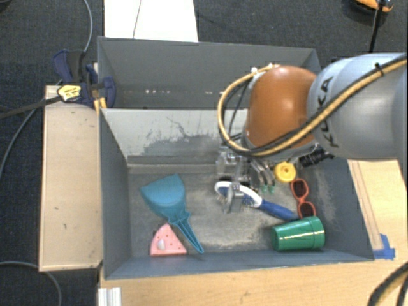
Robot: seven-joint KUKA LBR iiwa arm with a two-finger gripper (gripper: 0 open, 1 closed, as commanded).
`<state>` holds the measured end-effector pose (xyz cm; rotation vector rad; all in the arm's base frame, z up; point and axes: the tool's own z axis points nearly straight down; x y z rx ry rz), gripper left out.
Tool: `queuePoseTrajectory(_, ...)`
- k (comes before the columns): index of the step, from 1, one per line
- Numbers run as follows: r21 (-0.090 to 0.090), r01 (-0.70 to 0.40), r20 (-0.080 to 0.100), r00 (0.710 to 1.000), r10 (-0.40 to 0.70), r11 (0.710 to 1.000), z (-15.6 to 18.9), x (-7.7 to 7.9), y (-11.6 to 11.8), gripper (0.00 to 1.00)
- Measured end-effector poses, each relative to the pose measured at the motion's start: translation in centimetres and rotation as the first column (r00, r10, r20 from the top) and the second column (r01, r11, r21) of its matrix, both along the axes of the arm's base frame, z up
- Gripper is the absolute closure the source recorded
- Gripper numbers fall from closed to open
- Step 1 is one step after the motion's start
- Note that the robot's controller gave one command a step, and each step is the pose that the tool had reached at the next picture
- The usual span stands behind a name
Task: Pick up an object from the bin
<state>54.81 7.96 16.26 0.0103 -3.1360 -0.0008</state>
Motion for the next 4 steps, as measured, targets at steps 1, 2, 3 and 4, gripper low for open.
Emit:
queuePoseTrajectory(1, 0.001, 0.002, 0.008, 1.0, -0.002, 1.0, 0.4, 0.2, 0.0, 0.0)
queuePoseTrajectory(2, 0.002, -0.066, 0.012, 0.998, 0.066, 0.998, -1.1, 0.3, -0.9, 0.0)
queuePoseTrajectory(3, 0.0, -0.22, 0.014, 0.975, 0.22, 0.976, -5.0, 3.2, -3.8, 0.0)
queuePoseTrajectory(4, 0.001, -0.232, 0.011, 0.973, 0.232, 0.973, -6.5, 4.2, -4.5, 0.0)
